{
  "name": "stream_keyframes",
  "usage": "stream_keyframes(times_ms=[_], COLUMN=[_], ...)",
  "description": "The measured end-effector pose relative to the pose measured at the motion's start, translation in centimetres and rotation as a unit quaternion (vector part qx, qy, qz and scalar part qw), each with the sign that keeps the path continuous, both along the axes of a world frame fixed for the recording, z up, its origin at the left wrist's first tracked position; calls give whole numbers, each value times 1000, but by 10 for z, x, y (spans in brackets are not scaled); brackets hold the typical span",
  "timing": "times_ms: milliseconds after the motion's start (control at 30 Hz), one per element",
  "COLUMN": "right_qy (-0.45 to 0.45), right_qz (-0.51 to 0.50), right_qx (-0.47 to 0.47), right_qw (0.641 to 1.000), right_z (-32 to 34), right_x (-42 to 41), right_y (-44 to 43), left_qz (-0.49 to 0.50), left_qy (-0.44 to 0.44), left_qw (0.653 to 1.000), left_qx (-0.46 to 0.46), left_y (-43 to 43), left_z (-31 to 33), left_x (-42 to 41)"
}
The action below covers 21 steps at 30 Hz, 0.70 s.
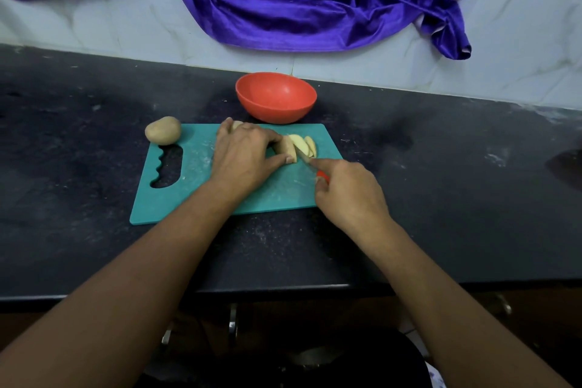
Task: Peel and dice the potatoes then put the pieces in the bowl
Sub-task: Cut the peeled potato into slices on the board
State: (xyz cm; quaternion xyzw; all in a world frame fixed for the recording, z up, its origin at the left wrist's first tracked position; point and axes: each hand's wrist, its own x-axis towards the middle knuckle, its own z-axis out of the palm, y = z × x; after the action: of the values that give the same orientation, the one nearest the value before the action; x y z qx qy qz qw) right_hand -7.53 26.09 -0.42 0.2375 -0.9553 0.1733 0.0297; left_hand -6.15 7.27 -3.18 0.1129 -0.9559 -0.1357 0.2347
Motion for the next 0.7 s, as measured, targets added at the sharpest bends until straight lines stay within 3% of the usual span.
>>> stream_keyframes(times_ms=[700], right_qy=[-33], right_qz=[-14], right_qx=[-5], right_qw=[999], right_z=[2], right_x=[-18], right_y=[-13], left_qz=[1], left_qy=[-4], left_qw=[1000], left_qx=[-3], left_y=[-1], left_z=[-1], left_x=[-1])
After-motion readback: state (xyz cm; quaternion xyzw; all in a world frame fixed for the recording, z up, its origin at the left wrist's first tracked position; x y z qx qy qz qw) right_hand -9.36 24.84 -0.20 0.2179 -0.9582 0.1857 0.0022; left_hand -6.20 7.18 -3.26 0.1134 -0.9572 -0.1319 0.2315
